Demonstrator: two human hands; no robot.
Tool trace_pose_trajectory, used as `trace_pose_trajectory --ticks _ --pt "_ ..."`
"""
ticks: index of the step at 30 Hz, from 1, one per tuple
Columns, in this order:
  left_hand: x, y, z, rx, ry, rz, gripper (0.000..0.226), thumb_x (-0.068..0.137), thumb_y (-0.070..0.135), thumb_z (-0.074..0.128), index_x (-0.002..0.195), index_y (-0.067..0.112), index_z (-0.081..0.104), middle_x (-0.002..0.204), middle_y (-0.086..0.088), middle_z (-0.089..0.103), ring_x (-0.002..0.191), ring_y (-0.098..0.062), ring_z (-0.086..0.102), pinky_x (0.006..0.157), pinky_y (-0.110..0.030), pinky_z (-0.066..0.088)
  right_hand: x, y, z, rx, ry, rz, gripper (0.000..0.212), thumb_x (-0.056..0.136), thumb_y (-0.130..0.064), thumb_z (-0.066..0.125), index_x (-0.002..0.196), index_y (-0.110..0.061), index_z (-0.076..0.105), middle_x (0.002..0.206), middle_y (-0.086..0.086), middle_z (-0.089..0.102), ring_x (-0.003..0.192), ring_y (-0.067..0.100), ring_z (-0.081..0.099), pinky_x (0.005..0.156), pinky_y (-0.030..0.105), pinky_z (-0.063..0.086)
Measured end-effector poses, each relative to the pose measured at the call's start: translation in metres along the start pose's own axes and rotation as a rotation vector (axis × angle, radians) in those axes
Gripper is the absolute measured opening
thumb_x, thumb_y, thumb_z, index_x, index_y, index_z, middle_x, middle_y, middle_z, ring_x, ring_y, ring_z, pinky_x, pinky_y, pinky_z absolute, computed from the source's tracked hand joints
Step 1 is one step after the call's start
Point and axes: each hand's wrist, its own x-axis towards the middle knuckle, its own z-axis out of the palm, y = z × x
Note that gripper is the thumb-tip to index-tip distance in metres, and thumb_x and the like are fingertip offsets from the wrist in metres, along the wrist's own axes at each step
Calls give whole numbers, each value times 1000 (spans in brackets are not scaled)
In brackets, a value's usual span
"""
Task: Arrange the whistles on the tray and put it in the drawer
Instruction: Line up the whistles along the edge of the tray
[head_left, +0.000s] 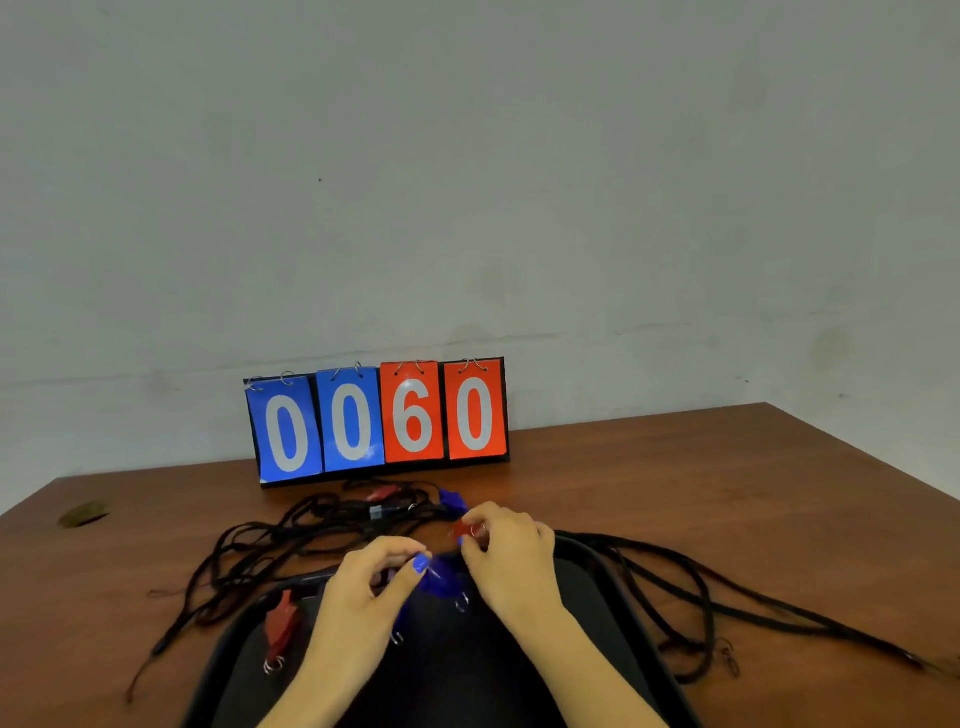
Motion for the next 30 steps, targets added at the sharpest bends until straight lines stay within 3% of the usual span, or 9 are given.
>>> trace_pose_trajectory --ticks 3,5,8,11,16,20,23,28,30 --pt "-3 0 5 26 -71 87 18 84 17 64 79 34 68 95 27 64 97 6 52 81 -8 37 0 -2 -1 183 74 42 4 90 -31 53 88 -31 57 88 -15 60 89 8 54 91 33 41" --pt "-5 -3 7 26 -141 96 15 84 25 64 88 40 65 94 19 66 97 5 55 92 -17 38 0 -2 0 297 103 91 10 90 -28 53 81 -32 53 83 -13 61 84 9 58 86 35 47" --pt "-6 -10 7 139 -204 116 18 79 39 55 95 46 58 104 28 58 104 10 48 101 -30 31 0 -4 -4 386 78 169 4 91 -23 54 90 -27 54 83 -12 58 82 8 58 70 19 47" --pt "-6 -9 4 328 -186 212 13 86 31 52 87 44 53 98 28 54 111 16 30 100 -15 15 0 -4 -8 421 52 188 7 89 -17 54 93 -24 56 83 -12 56 77 3 55 61 12 40" --pt "-6 -13 -2 531 -207 308 29 85 24 46 107 41 54 104 29 46 110 11 25 91 -16 11 -2 -10 -6 430 9 242 9 90 -18 52 96 -24 57 88 -6 61 80 5 58 62 12 41" --pt "-9 -15 -1 692 -217 378 38 67 28 60 99 47 53 91 26 55 95 4 36 82 -20 20 -3 -11 -9 435 62 231 10 90 -16 52 93 -24 58 86 -6 61 79 5 58 62 13 40" --pt "-11 -16 0 743 -219 466 37 67 32 61 99 50 55 84 22 51 87 1 38 75 -23 32 -5 -14 -10 526 114 248 12 90 -13 53 87 -23 59 84 -8 61 79 7 58 63 14 41" --pt "-13 -17 1 807 -247 588 37 64 35 64 97 51 60 82 22 53 85 -2 40 82 -27 24 -1 -26 -26 524 109 211 10 91 -13 54 93 -21 60 85 -11 61 81 9 60 65 13 44" --pt "-11 -16 1 846 -260 603 38 62 38 67 96 52 62 82 23 55 85 -1 46 82 -27 24 6 -27 -38 493 110 214 15 91 -14 54 102 -22 60 95 -7 62 92 11 60 72 17 48"
